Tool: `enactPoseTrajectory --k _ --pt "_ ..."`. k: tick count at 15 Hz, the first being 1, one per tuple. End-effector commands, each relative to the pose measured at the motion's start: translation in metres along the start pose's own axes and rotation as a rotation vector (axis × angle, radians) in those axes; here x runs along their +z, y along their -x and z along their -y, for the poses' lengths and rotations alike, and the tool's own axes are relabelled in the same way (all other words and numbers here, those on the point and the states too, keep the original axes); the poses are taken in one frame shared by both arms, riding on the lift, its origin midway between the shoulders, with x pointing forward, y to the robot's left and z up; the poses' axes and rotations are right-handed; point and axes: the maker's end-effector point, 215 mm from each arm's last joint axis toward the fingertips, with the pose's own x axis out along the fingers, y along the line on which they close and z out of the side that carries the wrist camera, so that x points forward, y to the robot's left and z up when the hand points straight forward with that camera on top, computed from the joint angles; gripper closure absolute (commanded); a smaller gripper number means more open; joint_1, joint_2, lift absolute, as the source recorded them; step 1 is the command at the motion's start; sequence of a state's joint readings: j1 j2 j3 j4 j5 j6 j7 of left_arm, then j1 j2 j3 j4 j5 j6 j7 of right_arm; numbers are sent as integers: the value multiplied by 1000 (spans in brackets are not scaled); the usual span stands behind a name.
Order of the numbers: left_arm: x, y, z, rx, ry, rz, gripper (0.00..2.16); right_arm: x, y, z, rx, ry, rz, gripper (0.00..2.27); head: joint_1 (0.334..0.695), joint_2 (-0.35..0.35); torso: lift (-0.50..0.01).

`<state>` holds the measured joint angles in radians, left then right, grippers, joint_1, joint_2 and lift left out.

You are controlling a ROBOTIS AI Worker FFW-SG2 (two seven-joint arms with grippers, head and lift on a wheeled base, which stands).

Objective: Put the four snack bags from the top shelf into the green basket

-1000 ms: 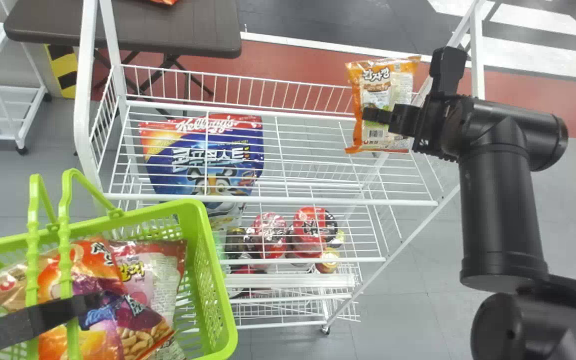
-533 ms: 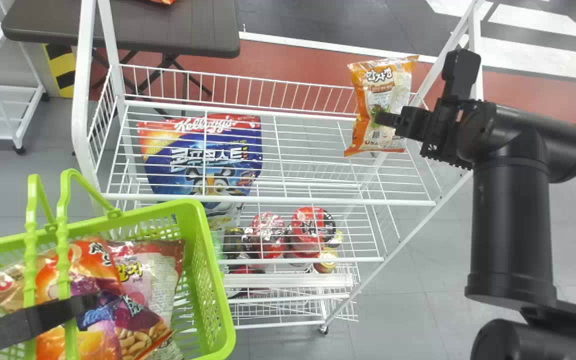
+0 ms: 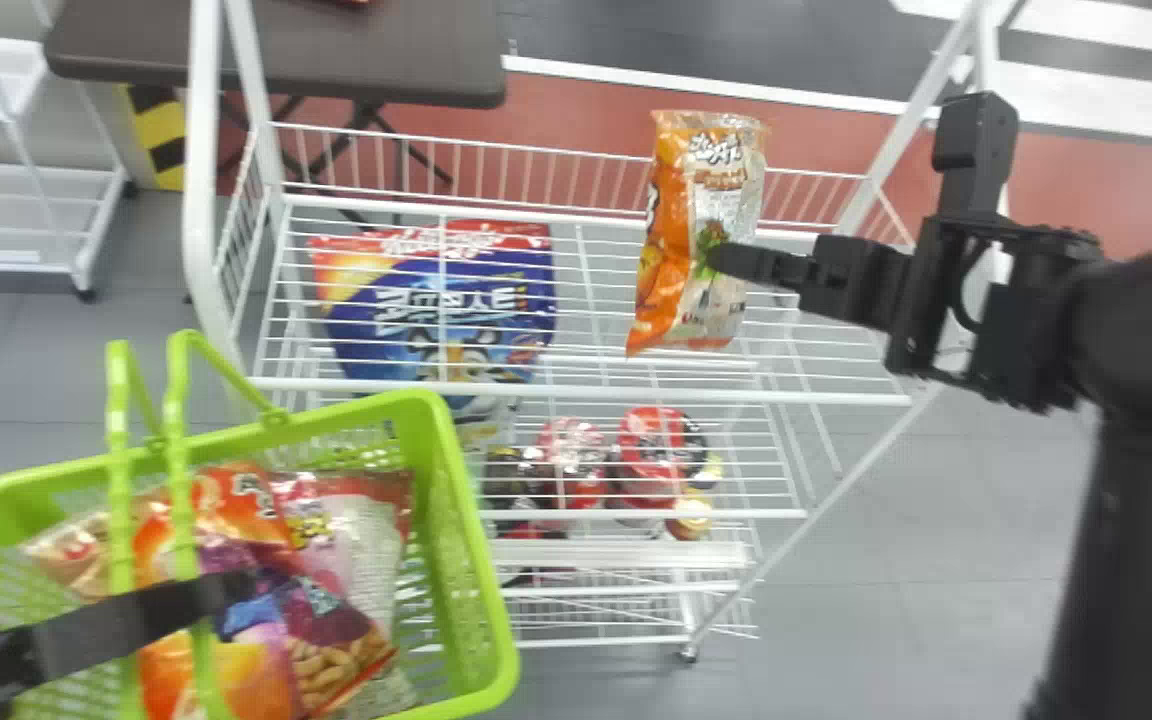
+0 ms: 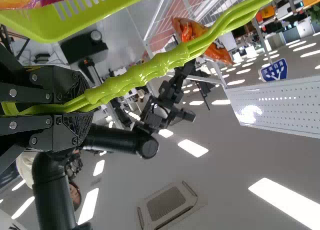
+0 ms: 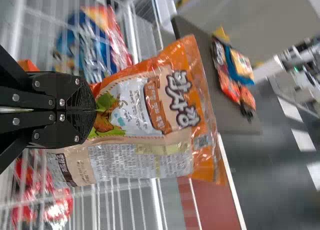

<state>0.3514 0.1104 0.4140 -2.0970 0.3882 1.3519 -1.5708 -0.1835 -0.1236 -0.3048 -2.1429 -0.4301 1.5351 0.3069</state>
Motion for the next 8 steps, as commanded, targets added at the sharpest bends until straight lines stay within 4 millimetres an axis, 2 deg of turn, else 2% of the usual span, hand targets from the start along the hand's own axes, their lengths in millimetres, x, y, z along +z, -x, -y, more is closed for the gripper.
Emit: enactPoseTrajectory --k 1,5,8 --pt "1 0 3 -11 -2 1 2148 -16 11 -70 149 42 -3 2250 695 -124 0" --pt "9 -7 4 -25 -17 -8 2148 -42 16 -162 344 97 -28 2250 695 18 0" --pt "12 -14 6 -41 -27 -19 2148 -70 18 -212 453 122 -79 2250 695 118 0"
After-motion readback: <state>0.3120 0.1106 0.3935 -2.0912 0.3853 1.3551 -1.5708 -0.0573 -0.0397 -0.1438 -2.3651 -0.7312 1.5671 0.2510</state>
